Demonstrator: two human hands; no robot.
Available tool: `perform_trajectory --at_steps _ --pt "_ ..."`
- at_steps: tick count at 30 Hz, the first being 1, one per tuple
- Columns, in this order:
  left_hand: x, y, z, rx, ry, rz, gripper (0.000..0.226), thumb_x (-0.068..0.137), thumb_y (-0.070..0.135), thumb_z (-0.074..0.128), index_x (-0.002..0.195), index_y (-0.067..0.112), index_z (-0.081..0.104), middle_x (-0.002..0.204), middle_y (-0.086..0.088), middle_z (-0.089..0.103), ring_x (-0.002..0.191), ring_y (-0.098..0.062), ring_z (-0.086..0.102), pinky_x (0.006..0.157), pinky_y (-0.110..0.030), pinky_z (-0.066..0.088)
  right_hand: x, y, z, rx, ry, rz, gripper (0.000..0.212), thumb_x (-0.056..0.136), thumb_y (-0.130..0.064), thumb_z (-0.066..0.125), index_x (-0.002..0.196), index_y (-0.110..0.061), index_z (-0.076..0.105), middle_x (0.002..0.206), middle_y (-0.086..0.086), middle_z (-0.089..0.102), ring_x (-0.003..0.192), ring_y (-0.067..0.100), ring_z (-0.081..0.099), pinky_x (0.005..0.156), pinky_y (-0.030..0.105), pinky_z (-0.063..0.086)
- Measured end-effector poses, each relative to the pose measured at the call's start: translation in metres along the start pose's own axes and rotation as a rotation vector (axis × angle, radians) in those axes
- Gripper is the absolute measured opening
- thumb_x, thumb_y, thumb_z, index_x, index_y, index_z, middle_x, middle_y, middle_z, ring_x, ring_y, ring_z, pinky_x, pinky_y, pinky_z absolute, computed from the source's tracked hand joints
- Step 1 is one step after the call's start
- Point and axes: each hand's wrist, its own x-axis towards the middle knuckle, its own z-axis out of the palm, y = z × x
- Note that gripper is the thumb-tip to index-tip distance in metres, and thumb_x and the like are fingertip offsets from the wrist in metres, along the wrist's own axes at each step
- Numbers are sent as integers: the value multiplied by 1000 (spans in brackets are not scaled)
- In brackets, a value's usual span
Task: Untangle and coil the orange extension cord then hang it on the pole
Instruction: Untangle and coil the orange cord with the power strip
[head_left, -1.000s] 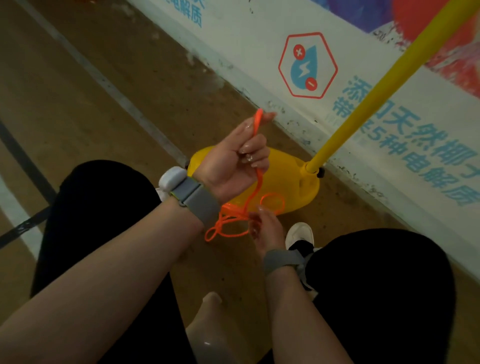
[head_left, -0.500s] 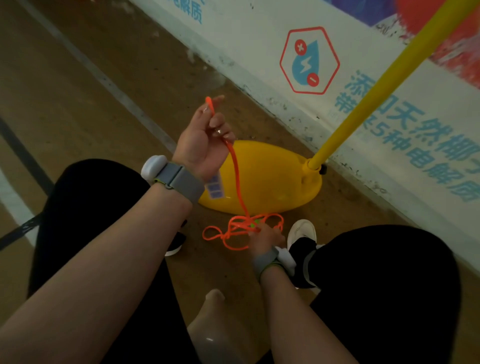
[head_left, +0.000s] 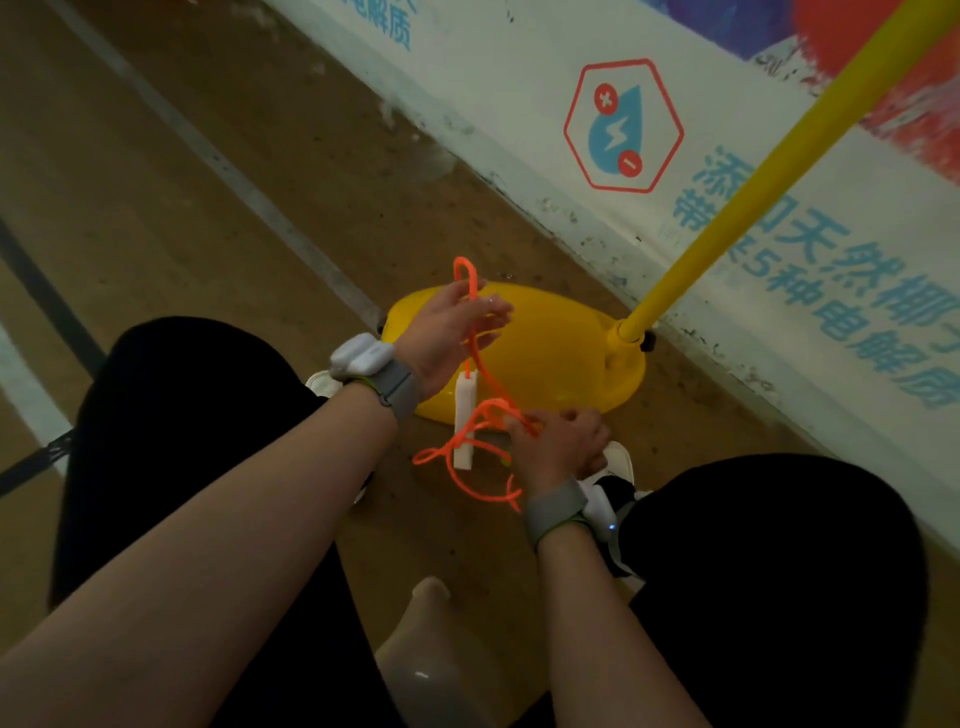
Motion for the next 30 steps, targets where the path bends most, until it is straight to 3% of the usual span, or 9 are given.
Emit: perform_trajectory --at_steps 3,6,10,13,15,17,20,25,30 --pt "6 -21 -6 154 10 -19 30 94 9 53 123 11 45 93 -6 69 92 -20 64 89 -32 46 -1 -12 -16 458 -171 -187 23 89 -35 61 85 -14 68 86 5 64 86 23 59 70 31 41" --pt "13 -43 -20 430 21 -86 33 99 29 46 126 11 51 111 -12 66 111 -28 60 96 -37 44 0 -21 -28 681 -170 -244 20 94 -31 55 77 -22 60 58 -10 57 59 11 54 62 32 45" --pt "12 -55 -37 872 55 -58 48 97 56 30 88 25 65 89 1 65 88 -21 61 82 -34 44 3 -24 -38 1015 -186 -93 19 96 -27 53 78 -21 56 40 -11 44 42 6 44 47 23 41" --pt "5 -59 -46 966 -80 59 41 98 45 41 81 17 65 71 3 63 68 -13 61 72 -32 49 11 -17 -39 1268 -102 136 24 98 -28 49 77 -17 53 37 -10 35 35 3 37 41 18 35" --pt "0 -56 -46 1058 -180 108 32 97 35 48 81 14 66 69 5 63 62 -8 62 63 -25 51 17 -11 -37 1356 -50 252 27 99 -30 47 76 -17 52 41 -9 34 35 4 36 44 20 35" --pt "0 -54 -44 1104 -161 166 31 97 30 50 81 11 67 75 1 65 63 -7 64 62 -21 52 20 -6 -35 1382 -22 316 28 98 -32 48 75 -17 53 48 -5 36 37 4 38 49 24 38" --pt "-3 -57 -40 1024 16 180 30 98 23 49 77 6 62 74 -11 65 57 -10 64 60 -21 53 22 -1 -26 1269 -56 342 26 96 -32 53 77 -16 58 58 0 45 49 10 48 52 27 43" --pt "-3 -55 -27 627 171 33 34 101 22 42 72 7 51 61 -8 51 38 -1 56 43 -14 47 20 10 -8 1062 -115 351 27 95 -33 53 74 -17 55 64 4 54 60 21 50 60 35 46" --pt "-11 -59 -21 593 228 67 35 103 23 37 70 13 45 55 -6 42 29 -2 46 35 -15 39 16 2 -4 1001 -179 296 25 94 -40 50 82 -19 52 84 12 60 82 30 60 81 50 52"
